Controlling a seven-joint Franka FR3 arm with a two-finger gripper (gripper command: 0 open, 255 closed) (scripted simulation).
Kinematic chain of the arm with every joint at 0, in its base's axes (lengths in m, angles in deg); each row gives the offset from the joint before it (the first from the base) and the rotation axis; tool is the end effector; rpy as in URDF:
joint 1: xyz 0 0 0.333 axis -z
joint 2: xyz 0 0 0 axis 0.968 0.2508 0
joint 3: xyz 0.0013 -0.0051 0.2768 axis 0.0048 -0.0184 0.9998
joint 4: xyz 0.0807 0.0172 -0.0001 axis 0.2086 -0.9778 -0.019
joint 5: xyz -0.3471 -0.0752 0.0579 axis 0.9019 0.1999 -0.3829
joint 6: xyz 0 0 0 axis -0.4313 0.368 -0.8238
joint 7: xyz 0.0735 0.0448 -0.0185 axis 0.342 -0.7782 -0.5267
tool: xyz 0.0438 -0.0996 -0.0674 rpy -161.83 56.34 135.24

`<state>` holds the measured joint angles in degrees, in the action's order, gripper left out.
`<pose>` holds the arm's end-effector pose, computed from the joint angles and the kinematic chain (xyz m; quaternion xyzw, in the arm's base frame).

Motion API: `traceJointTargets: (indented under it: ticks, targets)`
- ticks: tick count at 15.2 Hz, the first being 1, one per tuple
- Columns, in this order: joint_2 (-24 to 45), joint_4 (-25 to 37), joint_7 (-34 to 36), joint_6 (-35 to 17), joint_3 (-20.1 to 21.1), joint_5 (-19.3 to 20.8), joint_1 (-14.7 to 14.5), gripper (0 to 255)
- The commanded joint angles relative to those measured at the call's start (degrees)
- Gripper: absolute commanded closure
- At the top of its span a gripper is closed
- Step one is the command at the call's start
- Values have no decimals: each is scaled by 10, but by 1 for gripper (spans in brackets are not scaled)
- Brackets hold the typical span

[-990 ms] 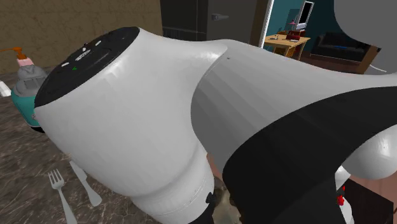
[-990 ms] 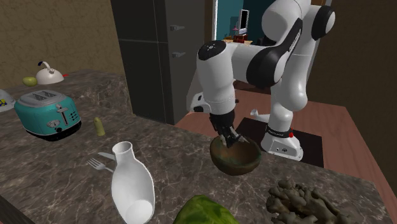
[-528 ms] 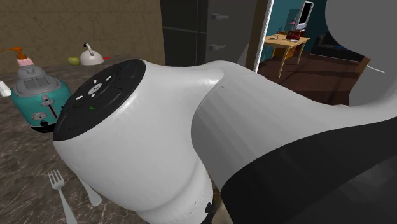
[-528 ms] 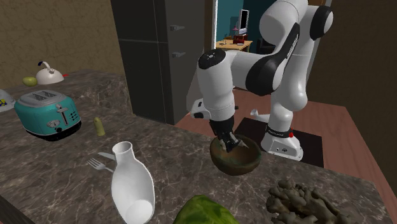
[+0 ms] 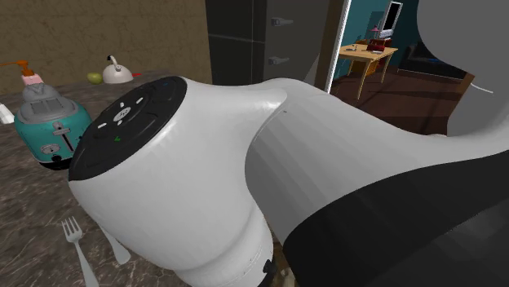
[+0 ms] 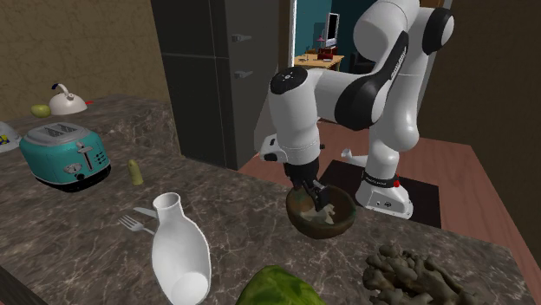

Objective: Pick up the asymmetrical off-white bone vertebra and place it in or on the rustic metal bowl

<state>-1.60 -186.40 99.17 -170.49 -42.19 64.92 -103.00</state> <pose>0.1408 0.4526 0.3673 0.8506 0.5039 -0.1053 0.1072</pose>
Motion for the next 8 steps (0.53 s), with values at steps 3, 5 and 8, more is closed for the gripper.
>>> traceJointTargets:
  ticks: [3, 5, 8]
  targets:
    - [1, 20, 1, 19, 0, 1, 0, 0]
    - [6, 62, 3, 58, 1, 4, -1, 0]
    - [10, 80, 5, 73, 2, 5, -2, 0]
